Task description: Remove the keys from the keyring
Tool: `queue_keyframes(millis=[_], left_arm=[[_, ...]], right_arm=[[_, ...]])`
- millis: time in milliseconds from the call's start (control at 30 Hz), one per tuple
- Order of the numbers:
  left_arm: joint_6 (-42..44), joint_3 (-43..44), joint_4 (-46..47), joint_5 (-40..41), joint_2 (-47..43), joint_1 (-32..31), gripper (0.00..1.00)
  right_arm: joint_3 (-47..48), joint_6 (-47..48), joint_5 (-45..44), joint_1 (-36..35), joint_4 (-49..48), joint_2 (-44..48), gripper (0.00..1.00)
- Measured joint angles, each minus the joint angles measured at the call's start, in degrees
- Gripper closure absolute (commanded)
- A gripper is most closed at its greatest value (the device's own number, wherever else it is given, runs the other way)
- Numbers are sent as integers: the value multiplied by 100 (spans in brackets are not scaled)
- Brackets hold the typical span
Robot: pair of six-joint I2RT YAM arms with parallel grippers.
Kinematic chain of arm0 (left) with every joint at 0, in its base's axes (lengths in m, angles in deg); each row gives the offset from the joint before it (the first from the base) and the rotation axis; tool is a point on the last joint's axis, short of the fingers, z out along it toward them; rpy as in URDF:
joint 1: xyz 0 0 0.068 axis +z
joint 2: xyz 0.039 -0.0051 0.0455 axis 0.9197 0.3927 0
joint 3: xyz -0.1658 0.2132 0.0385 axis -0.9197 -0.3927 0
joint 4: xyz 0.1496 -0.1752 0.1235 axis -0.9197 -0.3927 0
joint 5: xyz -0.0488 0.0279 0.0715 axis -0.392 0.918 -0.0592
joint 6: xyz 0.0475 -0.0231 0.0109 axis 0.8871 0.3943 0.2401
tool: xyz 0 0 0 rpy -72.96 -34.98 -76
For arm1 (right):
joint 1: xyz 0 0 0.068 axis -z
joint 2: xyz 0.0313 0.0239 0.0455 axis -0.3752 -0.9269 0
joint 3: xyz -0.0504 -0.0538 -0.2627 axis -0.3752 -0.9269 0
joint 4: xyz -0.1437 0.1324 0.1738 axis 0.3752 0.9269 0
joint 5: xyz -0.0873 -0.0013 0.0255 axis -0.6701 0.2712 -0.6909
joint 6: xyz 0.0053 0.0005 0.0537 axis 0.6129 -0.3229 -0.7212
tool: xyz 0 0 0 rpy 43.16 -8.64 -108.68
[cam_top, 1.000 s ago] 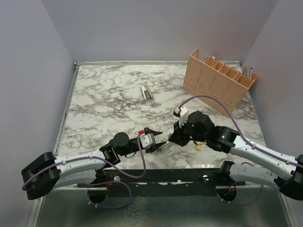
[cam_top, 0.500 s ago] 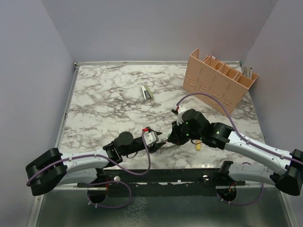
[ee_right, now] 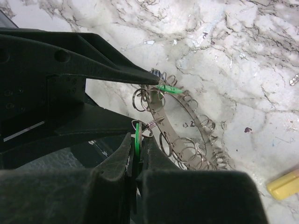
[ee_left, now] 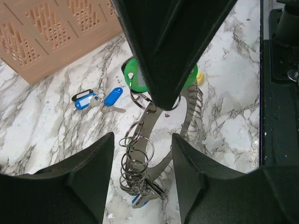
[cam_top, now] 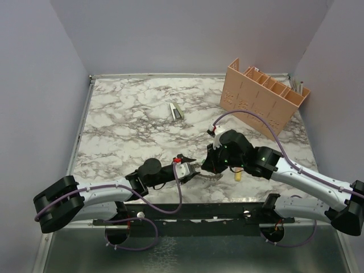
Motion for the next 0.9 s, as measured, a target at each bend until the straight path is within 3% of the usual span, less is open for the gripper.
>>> queue_keyframes(millis=[467,900], left_arm=[[916,114,46,-365,168,7,43],[1093,111,118,-885,-101,26,46]], right_arm=[[0,721,308,0,9,63,99],[81,1665,855,0,267,-85,99]])
